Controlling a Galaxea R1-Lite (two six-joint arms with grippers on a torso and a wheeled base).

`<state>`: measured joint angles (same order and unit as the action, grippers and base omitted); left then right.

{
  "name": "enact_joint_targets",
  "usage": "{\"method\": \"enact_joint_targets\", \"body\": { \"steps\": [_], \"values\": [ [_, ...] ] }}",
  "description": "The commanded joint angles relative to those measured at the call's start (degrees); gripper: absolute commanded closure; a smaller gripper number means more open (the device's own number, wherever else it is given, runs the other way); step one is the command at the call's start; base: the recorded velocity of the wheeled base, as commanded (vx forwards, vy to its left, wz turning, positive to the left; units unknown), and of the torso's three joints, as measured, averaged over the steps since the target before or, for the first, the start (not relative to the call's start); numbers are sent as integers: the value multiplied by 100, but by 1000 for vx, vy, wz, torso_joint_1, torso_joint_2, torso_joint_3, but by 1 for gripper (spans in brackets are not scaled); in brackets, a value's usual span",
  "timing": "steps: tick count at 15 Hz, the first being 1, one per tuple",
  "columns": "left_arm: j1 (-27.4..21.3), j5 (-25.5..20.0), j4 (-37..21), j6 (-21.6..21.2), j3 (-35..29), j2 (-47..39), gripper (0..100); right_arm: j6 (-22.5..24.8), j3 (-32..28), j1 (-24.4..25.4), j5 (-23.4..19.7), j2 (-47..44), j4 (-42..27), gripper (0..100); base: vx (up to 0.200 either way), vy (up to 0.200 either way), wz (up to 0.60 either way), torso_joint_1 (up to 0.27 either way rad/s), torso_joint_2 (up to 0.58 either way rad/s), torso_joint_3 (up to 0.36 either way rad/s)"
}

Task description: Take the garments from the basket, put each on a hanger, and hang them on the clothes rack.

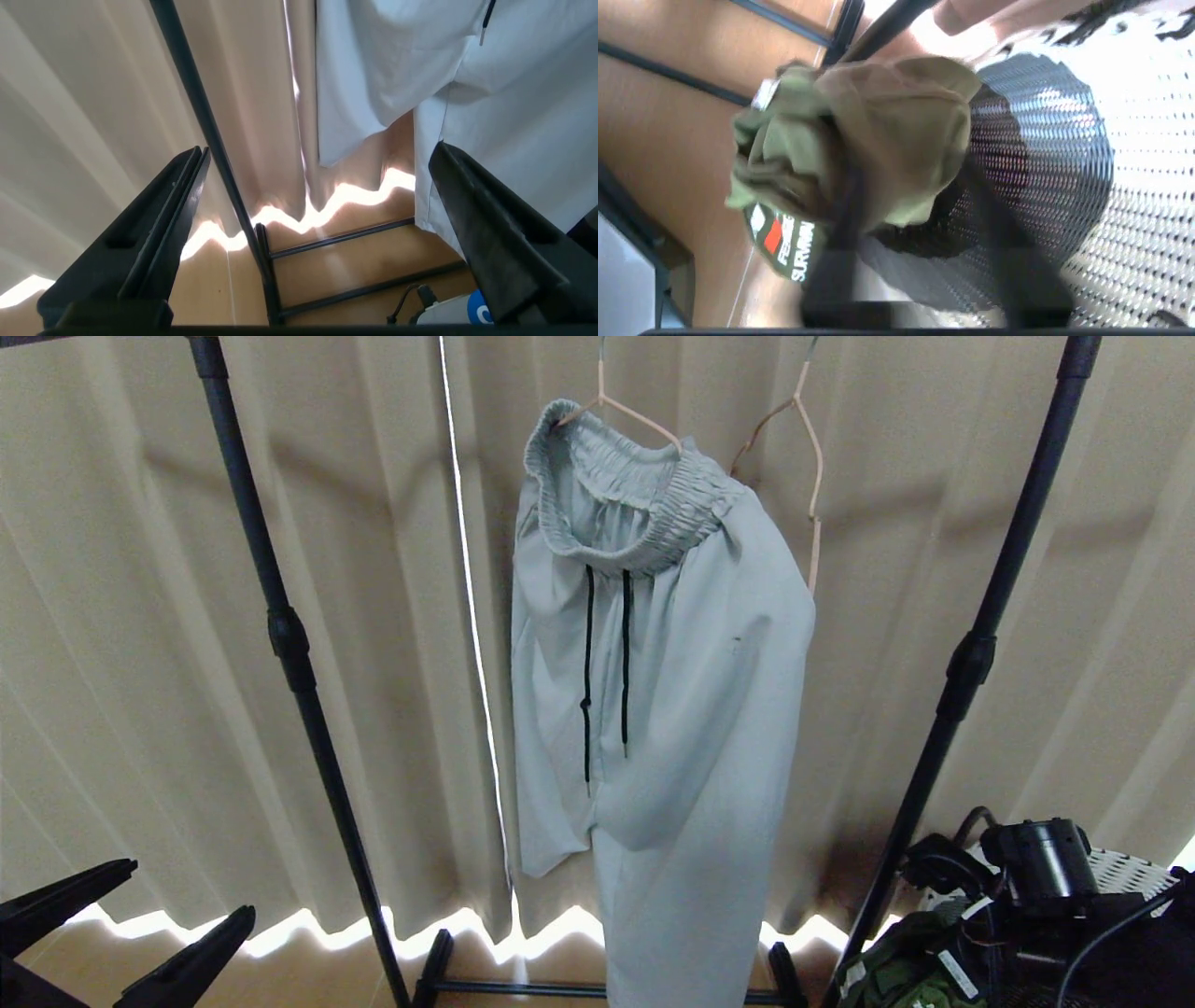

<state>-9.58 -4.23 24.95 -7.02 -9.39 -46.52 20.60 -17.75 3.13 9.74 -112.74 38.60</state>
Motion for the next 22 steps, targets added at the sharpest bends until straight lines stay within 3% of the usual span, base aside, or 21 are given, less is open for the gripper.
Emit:
{"method": "enact_joint_targets", "body": {
  "steps": [1, 5, 12, 22],
  "values": [
    [0, 1, 1, -1, -2, 11, 0, -4, -44, -6, 2, -73, 8, 100, 0, 0, 0, 0, 0, 0],
    [0, 1, 1, -10, -2, 55, 0, -12, 184, -6, -7, 498, 236, 100, 0, 0, 0, 0, 0, 0],
    [-9, 1, 1, -203, 139, 108, 0, 5, 325, 65, -60, 2617, 254, 100, 0, 0, 0, 0, 0, 0],
    [-9, 1, 1, -194, 139, 196, 0, -12, -273, 820, -86, 2757, 306, 100, -180, 0, 0, 0, 2, 3]
  ]
}}
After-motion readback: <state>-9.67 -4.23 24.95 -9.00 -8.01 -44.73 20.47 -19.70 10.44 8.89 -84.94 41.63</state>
